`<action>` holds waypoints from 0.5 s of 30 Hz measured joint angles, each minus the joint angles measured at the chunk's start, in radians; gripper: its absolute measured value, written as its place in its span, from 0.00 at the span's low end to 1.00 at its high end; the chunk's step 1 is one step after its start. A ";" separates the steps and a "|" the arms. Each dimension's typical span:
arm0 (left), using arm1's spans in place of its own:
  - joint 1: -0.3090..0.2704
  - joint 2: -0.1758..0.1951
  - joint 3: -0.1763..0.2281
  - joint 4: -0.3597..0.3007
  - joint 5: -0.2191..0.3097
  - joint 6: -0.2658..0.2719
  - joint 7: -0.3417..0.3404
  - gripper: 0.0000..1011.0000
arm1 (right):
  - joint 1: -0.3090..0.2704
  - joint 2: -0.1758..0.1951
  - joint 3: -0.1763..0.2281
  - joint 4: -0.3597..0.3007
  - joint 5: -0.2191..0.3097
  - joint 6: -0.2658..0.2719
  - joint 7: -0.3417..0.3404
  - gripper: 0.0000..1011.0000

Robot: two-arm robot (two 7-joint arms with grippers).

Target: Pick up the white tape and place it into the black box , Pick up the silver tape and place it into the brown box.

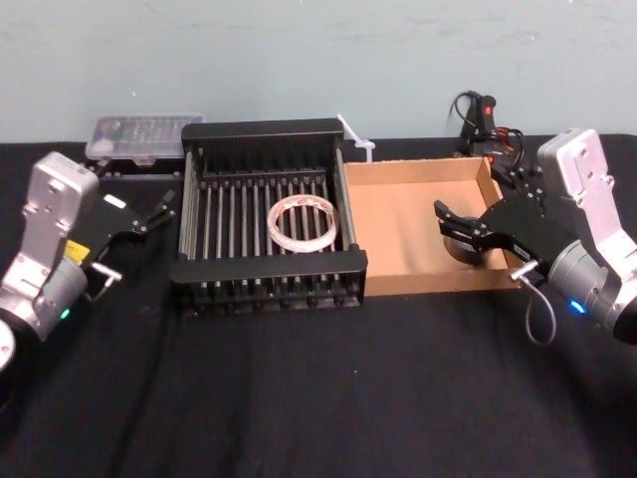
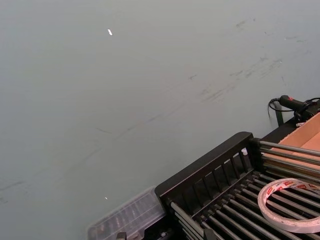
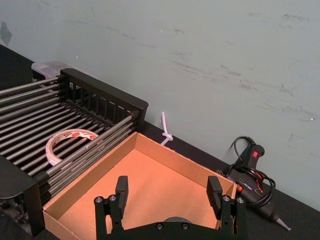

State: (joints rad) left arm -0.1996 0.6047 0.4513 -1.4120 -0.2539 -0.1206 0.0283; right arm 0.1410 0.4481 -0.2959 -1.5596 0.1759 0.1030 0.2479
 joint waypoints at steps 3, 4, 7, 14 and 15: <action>0.000 0.000 0.000 0.000 0.000 0.000 0.000 0.99 | 0.000 0.000 0.000 0.000 0.000 0.000 0.000 0.99; 0.000 0.000 0.000 0.000 0.000 0.000 0.000 0.99 | 0.000 0.000 0.000 0.000 0.000 0.000 0.000 0.99; 0.000 0.000 0.000 0.000 0.000 0.000 0.000 0.99 | 0.000 0.000 0.000 0.000 0.000 0.000 0.000 0.99; 0.000 0.000 0.000 0.000 0.000 0.000 0.000 0.99 | 0.000 0.000 0.000 0.000 0.000 0.000 0.000 0.99; 0.000 0.000 0.000 0.000 0.000 0.000 0.000 0.99 | 0.000 0.000 0.000 0.000 0.000 0.000 0.000 0.99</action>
State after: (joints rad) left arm -0.1995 0.6047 0.4514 -1.4120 -0.2539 -0.1205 0.0283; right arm 0.1410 0.4481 -0.2958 -1.5596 0.1759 0.1030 0.2478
